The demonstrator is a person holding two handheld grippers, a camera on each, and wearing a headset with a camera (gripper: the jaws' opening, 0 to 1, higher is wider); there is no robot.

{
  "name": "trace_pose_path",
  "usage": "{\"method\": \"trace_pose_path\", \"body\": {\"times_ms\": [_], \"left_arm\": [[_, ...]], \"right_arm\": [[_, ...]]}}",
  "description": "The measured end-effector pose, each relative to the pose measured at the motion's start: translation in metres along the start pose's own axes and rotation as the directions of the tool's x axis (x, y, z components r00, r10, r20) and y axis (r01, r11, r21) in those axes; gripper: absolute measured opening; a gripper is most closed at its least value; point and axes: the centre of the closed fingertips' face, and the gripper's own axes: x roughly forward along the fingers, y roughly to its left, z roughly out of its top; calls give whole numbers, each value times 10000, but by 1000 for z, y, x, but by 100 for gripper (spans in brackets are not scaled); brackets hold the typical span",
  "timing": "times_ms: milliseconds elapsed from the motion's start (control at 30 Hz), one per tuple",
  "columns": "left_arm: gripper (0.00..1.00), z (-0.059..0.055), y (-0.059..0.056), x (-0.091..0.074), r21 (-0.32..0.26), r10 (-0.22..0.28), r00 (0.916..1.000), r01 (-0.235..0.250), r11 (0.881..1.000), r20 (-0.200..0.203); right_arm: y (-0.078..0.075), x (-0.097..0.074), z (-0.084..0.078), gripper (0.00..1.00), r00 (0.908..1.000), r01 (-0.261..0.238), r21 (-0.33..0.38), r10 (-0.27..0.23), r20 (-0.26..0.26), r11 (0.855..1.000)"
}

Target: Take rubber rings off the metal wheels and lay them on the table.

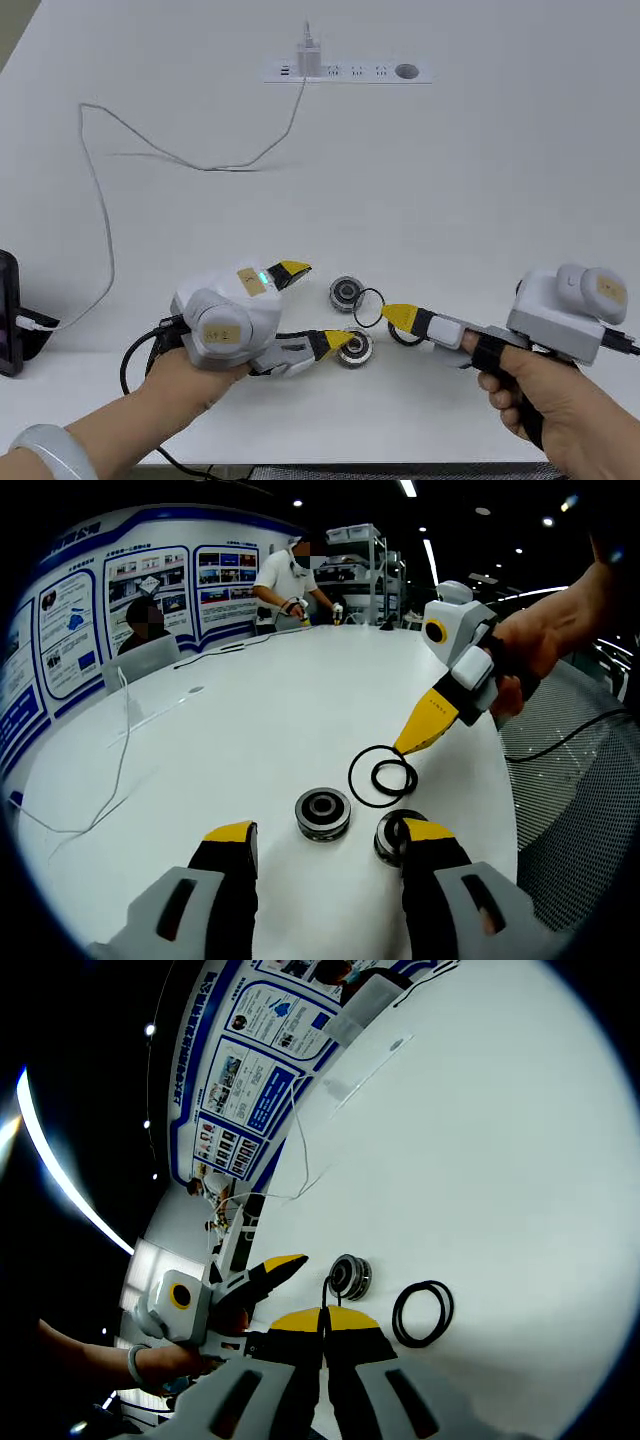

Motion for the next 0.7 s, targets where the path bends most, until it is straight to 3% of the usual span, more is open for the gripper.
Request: {"method": "trace_pose_path", "body": {"times_ms": [333, 700], "left_arm": [[58, -4, 1, -3, -27, 34, 10000, -34, 10000, -83], [57, -6, 0, -4, -74, 29, 9999, -30, 10000, -138]], "right_arm": [[-21, -11, 2, 2, 9986, 502, 182, -505, 135, 9986], [-30, -17, -6, 2, 9959, 905, 277, -907, 60, 9955]]}}
